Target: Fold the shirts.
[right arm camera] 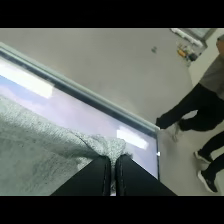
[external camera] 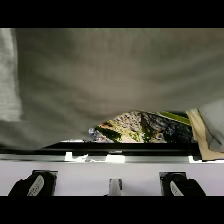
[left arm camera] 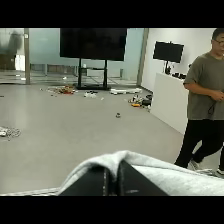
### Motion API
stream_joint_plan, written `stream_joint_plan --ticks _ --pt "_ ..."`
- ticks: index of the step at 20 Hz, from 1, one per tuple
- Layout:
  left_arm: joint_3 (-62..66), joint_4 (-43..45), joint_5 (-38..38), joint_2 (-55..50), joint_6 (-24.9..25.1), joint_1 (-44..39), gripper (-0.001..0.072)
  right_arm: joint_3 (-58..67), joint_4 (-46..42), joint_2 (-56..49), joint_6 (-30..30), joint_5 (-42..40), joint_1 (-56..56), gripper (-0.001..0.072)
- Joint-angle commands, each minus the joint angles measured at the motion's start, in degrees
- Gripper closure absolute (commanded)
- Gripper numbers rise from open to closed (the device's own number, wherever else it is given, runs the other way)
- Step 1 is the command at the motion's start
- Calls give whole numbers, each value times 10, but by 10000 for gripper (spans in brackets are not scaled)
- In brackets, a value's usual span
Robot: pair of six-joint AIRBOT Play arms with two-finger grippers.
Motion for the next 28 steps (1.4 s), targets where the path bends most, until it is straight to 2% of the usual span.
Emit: stream_joint_plan --ticks 1,3,6,8,10,12,14,16,19,21,24,26,28 --pt "0 11 -17 0 -3 0 668 3 -22 5 -3 23 0 680" --pt "27 11 -54 -33 -3 0 667 3 -41 -14 -3 33 0 680" --pt "32 13 -164 -107 -14 0 668 -5 -47 -80 20 89 0 680" --pt "-7 19 -229 -164 -14 0 667 -48 -38 -141 21 133 0 678" --pt "-80 63 -241 -211 -9 -13 667 -123 -37 -203 21 124 0 678" --pt "-166 113 -209 -254 -3 -42 667 -200 -30 -267 33 50 0 678" --pt "-235 115 -149 -301 20 -74 667 -231 -18 -336 77 -43 0 678" --pt "-254 115 -85 -357 23 -100 666 -230 4 -393 108 -139 0 678" --pt "-254 111 49 -417 23 -122 665 -230 34 -437 130 -290 0 679" --pt "-254 99 147 -446 22 -129 665 -230 33 -461 156 -363 0 679" --pt "-254 40 235 -500 22 -130 665 -230 33 -508 173 -403 0 679" --pt "-254 12 228 -540 22 -131 665 -230 38 -541 181 -388 0 679" --pt "-254 8 179 -568 23 -132 665 -230 47 -563 180 -358 0 679"
